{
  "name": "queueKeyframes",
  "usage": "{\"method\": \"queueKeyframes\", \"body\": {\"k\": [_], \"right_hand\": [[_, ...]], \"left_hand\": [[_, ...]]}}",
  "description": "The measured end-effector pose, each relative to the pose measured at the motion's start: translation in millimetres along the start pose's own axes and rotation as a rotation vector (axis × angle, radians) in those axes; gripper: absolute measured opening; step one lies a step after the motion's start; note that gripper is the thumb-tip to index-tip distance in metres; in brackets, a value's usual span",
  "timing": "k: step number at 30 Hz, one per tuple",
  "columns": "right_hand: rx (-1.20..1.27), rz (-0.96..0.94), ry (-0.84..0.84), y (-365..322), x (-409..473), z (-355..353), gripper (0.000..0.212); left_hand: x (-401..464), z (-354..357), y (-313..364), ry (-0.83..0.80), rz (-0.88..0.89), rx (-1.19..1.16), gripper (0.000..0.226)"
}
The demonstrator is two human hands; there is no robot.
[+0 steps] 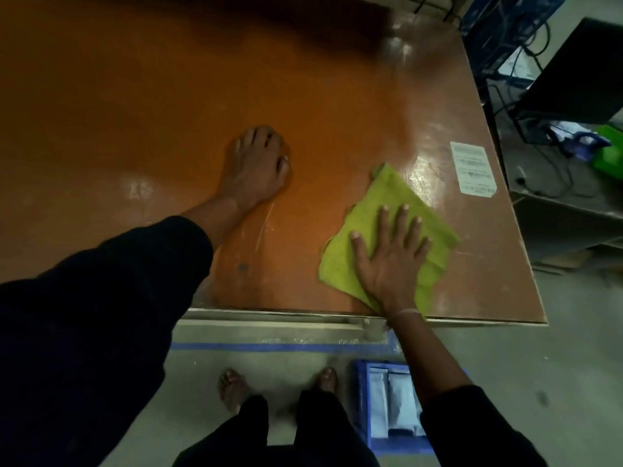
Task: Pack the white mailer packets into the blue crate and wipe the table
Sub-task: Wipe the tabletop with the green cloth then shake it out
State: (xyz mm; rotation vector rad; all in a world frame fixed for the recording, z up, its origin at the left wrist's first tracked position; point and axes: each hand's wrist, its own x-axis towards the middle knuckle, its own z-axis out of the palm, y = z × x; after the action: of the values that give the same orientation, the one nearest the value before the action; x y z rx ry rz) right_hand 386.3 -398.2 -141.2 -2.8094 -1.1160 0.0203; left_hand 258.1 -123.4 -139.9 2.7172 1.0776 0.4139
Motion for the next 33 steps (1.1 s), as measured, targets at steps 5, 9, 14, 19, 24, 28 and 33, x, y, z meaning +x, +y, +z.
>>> {"method": "queueKeyframes", "body": {"k": [5, 9, 14, 19, 24, 28, 33], "right_hand": [[-0.052, -0.556, -0.052, 0.8, 4.9, -6.2, 0.072], [0.003, -0.030, -0.035, 2.0, 79.1, 2.4, 0.076], [-0.053, -0.589, -0.110, -15.9, 121.6, 2.4, 0.067], [0.001, -0.167, -0.101, -22.4, 182.9, 6.6, 0.076], [-0.060, -0.641, -0.100, -32.0, 212.9, 5.5, 0.069], [-0.038, -0.383, -0.104, -42.7, 250.0, 10.8, 0.074], [-0.037, -0.545, -0.126, -74.1, 275.1, 14.7, 0.072]], "left_hand": [[0.4, 2.5, -0.9, 0.022, 0.007, -0.020, 0.040], [-3.3, 3.6, -1.0, 0.041, -0.037, -0.003, 0.038], [-5.4, 6.0, -0.8, 0.042, -0.050, -0.003, 0.038], [-4.9, 5.2, -1.3, 0.025, -0.037, 0.039, 0.042], [3.3, -2.0, -16.0, -0.011, -0.025, 0.054, 0.048], [6.2, -14.2, -47.8, 0.048, -0.095, 0.124, 0.044], [6.2, -20.6, -76.6, 0.087, -0.212, 0.156, 0.040]]}}
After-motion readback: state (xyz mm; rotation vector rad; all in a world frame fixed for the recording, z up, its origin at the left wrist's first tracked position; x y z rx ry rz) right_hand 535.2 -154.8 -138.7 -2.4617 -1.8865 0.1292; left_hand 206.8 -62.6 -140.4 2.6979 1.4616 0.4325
